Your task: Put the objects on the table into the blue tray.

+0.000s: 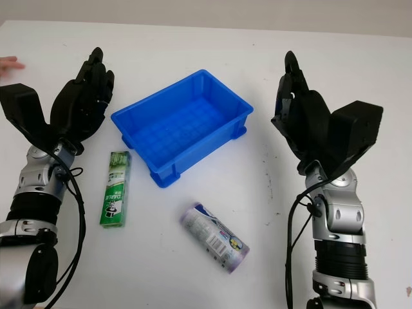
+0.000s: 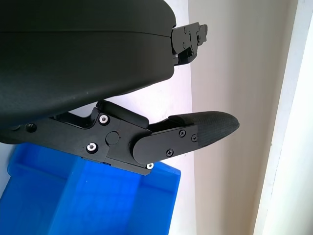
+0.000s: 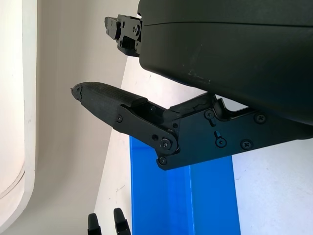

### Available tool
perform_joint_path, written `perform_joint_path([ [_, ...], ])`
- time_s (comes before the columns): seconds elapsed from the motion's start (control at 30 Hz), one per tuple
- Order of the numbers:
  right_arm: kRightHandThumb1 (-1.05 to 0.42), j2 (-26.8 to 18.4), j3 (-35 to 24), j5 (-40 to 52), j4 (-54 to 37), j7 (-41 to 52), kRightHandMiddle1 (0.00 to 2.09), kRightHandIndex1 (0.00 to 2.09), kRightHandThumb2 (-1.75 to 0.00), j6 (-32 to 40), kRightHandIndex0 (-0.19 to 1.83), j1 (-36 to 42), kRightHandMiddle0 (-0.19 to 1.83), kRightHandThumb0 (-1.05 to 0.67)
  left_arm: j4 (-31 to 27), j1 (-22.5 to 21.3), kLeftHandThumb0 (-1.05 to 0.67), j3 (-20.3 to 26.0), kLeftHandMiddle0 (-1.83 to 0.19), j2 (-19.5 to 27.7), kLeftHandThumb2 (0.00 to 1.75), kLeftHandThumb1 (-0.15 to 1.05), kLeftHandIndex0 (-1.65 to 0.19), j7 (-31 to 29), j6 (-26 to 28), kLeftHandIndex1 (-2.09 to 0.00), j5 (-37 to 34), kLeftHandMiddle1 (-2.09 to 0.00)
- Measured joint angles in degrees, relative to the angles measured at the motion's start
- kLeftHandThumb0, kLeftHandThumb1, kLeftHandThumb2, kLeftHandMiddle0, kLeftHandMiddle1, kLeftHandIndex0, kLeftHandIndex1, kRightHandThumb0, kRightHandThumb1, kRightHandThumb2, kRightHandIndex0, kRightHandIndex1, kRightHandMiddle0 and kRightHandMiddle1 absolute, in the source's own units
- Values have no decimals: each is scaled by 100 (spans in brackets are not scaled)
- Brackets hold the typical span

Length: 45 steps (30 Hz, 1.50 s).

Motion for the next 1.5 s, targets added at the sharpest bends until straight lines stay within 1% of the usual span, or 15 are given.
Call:
perform_joint_path([
  [0.37, -105, -2, 11, 47, -35, 95, 0, 0, -79, 170, -19, -37, -19, -72, -120, 79, -72, -9, 19, 41, 64, 105, 19, -25, 105, 0, 6, 0],
  [0.5, -105, -115, 42, 33, -356, 225, 0, 0, -67, 306, -19, 0, -19, -71, -157, 80, -72, -8, 19, 42, 64, 105, 19, -36, 135, 0, 1, 0],
  [0.6, -105, -508, 216, -226, -869, 469, 1, 1, -54, 341, -18, 28, -18, -66, -166, 80, -71, -1, 19, 44, 64, 105, 19, -46, 127, 0, -5, 0],
  [0.7, -105, -930, 371, -399, -1228, 906, 3, 3, -29, 207, -15, 21, -13, -65, -169, 80, -72, -2, 19, 44, 63, 105, 19, -57, 124, 0, -5, 0],
  [0.73, -102, -1014, 394, -352, -1340, 1051, 3, 2, -17, 243, -16, 21, -13, -62, -172, 81, -72, -2, 19, 44, 63, 105, 19, -57, 124, 0, -5, 0],
  [0.8, -97, -1170, 421, -175, -1626, 1389, 2, 3, -8, 399, -16, 30, -12, -58, -178, 80, -71, -4, 19, 43, 63, 105, 19, -54, 124, 0, -4, 0],
  [0.87, -89, -1418, 455, -129, -1967, 1742, 5, 6, -4, 393, -10, 67, -7, -59, -182, 80, -70, -9, 19, 44, 64, 105, 19, -49, 124, 0, 1, 0],
  [0.97, -80, -1943, 511, -438, -2390, 2165, 10, 11, -2, 7, -1, 121, 3, -65, -179, 80, -71, -12, 19, 50, 64, 105, 19, -51, 124, 0, 24, 0],
  [1.03, -77, -2246, 572, -628, -2638, 2398, 13, 12, -2, -120, 3, 158, 8, -70, -178, 80, -72, -12, 19, 52, 64, 105, 19, -56, 124, 0, 33, 0],
  [1.13, -73, -2674, 709, -849, -3013, 2774, 11, 9, -3, -107, -1, 164, 4, -68, -175, 80, -72, -12, 19, 52, 63, 105, 19, -65, 122, 0, 39, 0],
  [1.23, -69, -3067, 895, -974, -3259, 3179, 11, 10, -3, -65, 1, 56, 5, -67, -172, 80, -73, -16, 19, 52, 62, 105, 19, -52, 122, 0, 76, 0],
  [1.3, -66, -3158, 961, -1066, -3267, 3293, 12, 10, -3, -202, 1, 21, 8, -64, -172, 80, -73, -27, 19, 52, 62, 105, 19, -39, 123, 0, 94, 0],
  [1.37, -65, -3189, 1032, -1179, -3239, 3353, 12, 9, -4, -539, 1, 23, 9, -62, -173, 80, -71, -28, 19, 52, 63, 105, 19, -34, 123, 0, 94, 0],
  [1.4, -67, -3206, 1062, -1249, -3198, 3381, 13, 10, -5, -800, 3, 23, 12, -66, -173, 80, -71, -28, 19, 52, 63, 105, 19, -34, 123, 0, 94, 0],
  [1.5, -65, -3297, 1118, -1748, -2949, 3358, 14, 12, -4, -2062, 8, 23, 15, -68, -172, 80, -70, -32, 19, 51, 64, 105, 19, -36, 123, 0, 94, 0],
])
